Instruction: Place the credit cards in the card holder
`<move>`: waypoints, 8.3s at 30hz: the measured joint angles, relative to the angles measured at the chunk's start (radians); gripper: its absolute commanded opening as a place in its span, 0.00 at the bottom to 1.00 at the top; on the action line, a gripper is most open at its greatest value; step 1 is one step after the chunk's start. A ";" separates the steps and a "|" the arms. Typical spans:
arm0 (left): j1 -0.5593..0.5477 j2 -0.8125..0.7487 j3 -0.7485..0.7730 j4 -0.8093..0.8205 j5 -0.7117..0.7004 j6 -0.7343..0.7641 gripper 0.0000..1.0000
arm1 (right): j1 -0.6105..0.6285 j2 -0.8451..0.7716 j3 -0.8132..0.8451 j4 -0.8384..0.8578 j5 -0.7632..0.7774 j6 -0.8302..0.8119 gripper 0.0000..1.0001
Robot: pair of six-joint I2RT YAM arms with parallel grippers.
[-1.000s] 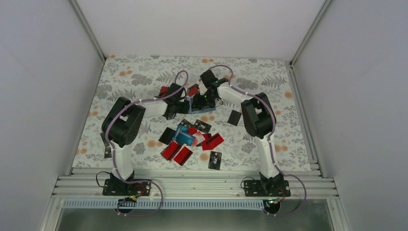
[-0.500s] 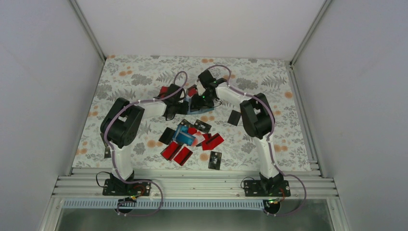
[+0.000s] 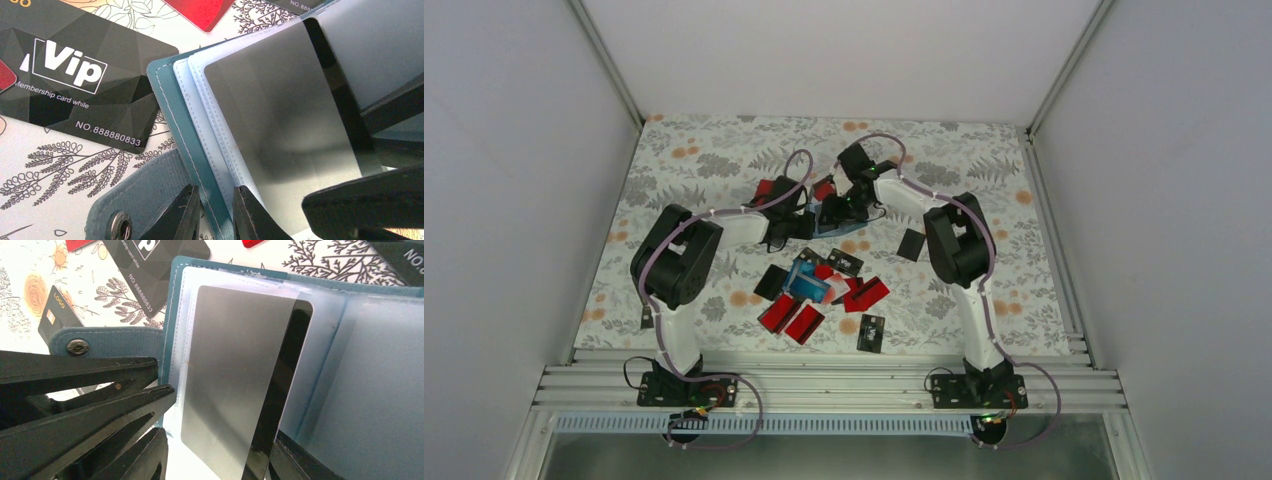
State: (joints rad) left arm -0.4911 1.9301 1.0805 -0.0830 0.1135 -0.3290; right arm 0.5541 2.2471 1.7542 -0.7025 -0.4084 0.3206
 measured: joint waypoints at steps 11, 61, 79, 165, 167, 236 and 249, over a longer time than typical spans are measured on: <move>0.000 -0.003 0.000 -0.006 -0.001 0.000 0.18 | 0.009 0.016 0.000 0.007 -0.010 0.002 0.47; 0.095 -0.021 0.003 -0.053 0.139 -0.051 0.14 | 0.007 -0.023 0.086 -0.030 0.052 -0.034 0.53; 0.095 -0.023 -0.006 -0.021 0.134 -0.044 0.02 | 0.124 0.121 0.234 -0.129 0.320 -0.017 0.47; 0.093 -0.204 -0.019 -0.102 0.133 -0.030 0.02 | 0.133 0.035 0.164 -0.140 0.310 0.034 0.68; 0.092 -0.213 -0.019 -0.111 0.133 -0.029 0.02 | 0.132 0.035 0.165 -0.145 0.342 0.034 0.68; 0.147 -0.180 -0.034 -0.119 0.160 0.007 0.02 | -0.072 -0.150 -0.137 0.161 -0.071 0.027 0.61; 0.153 -0.171 -0.078 -0.112 0.150 0.006 0.02 | -0.077 -0.126 -0.129 0.179 -0.105 0.054 0.60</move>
State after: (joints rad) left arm -0.3378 1.7592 1.0023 -0.1947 0.2634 -0.3229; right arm 0.4767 2.1216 1.6257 -0.5232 -0.5133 0.3748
